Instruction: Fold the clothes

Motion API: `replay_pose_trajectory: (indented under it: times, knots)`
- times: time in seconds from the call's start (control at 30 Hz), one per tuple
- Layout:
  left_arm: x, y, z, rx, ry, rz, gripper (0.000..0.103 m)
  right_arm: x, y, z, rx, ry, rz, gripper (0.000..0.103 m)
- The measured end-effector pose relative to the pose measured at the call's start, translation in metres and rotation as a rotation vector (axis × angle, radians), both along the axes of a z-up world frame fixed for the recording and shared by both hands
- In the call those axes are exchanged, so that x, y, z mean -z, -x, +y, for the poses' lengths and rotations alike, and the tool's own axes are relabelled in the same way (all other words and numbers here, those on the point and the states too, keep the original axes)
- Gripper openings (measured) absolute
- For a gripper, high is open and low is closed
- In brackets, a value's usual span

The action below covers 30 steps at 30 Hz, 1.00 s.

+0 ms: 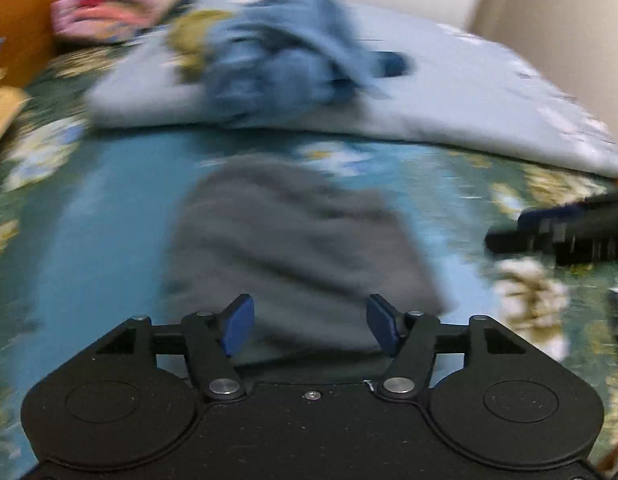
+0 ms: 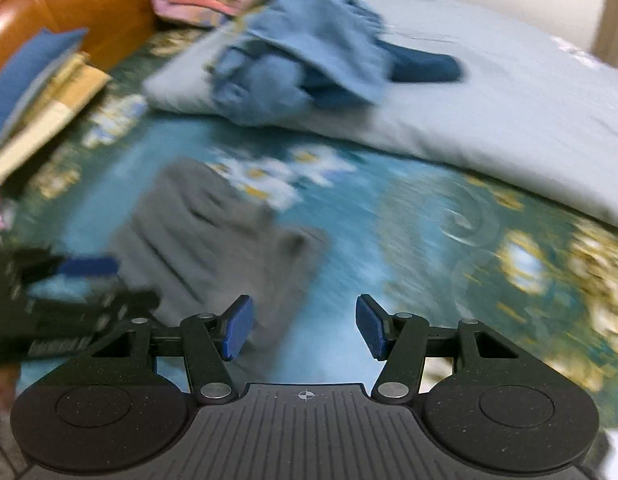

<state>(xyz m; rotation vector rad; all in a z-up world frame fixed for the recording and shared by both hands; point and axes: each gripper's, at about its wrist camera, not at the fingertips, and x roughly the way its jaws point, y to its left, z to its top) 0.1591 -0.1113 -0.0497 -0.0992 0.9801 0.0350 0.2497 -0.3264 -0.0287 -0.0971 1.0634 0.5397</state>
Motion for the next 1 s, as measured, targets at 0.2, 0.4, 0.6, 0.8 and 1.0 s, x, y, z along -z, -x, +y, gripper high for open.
replay_pose_trajectory:
  times: [0.2,0.4,0.6,0.8,1.0]
  knots:
    - [0.027,0.009,0.057,0.004,-0.06,0.098,0.062,0.036,-0.068,0.041,0.088,-0.108,0.149,0.054]
    - [0.053,0.002,0.068,0.052,-0.068,0.099,0.062,0.062,-0.092,0.041,0.135,-0.175,0.269,0.047]
    - [0.069,-0.004,0.061,0.116,-0.092,0.053,0.055,0.077,-0.105,0.039,0.103,-0.369,0.413,0.028]
    - [0.075,-0.007,0.058,0.141,-0.067,0.032,0.028,0.107,-0.119,0.028,0.308,-0.514,0.561,0.028]
    - [0.063,0.003,0.065,0.067,-0.032,0.002,0.017,0.078,-0.111,0.003,0.495,-0.63,0.483,0.003]
